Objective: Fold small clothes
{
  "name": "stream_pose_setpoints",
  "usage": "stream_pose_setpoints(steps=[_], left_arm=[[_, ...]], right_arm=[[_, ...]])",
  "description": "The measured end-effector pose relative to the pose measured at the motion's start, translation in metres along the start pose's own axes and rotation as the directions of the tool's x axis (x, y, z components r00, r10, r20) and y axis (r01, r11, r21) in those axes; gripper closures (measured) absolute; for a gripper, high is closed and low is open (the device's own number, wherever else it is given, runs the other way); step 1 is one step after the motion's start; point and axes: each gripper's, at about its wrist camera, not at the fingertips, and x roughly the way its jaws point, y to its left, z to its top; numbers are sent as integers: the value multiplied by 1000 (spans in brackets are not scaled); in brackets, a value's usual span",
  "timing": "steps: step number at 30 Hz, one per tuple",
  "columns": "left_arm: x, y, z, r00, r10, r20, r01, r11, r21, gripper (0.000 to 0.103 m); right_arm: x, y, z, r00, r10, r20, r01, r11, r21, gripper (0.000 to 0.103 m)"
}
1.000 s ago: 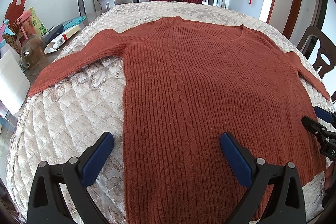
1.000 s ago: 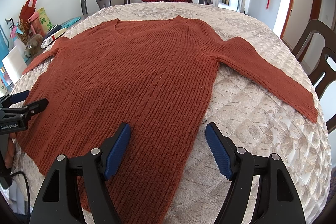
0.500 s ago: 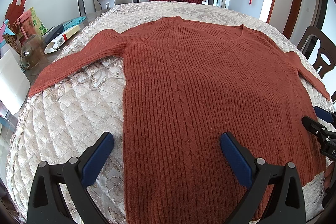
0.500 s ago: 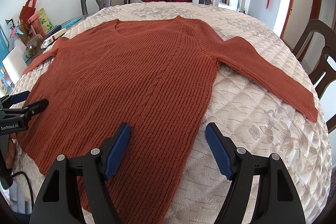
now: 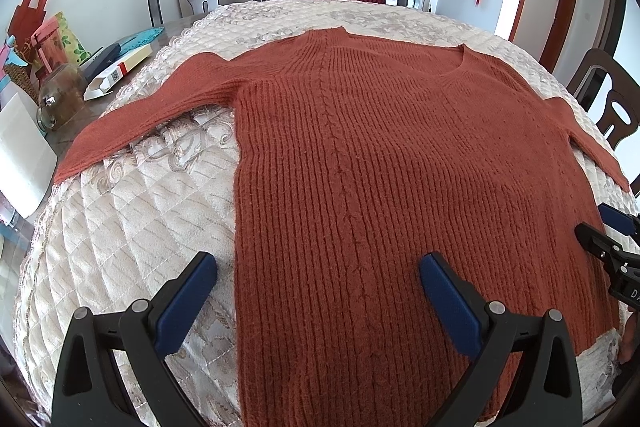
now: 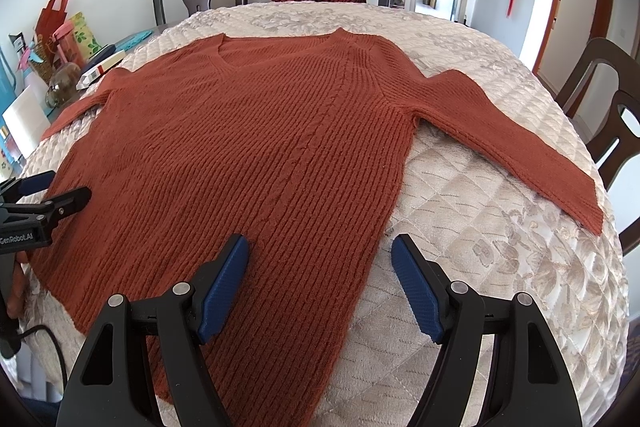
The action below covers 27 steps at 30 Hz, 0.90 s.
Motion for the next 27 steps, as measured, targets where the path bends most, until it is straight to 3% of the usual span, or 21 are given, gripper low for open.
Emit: stream_pose_setpoints(steps=[13,21,27], left_arm=[[-10,9,1,1000,9,28,-9,1000,-25,0],[-20,32,12,993,74,92,-68,996,-65,0],[-14,62,19,989,120,92,-108,987,-122,0]], right_arm=[[-18,8,8,1000,13,18,-13,999,-34,29],[-12,25,27,998,51,33,-48,995,-84,29],[0,36,39,997,75,23,-72,991,-110,29]])
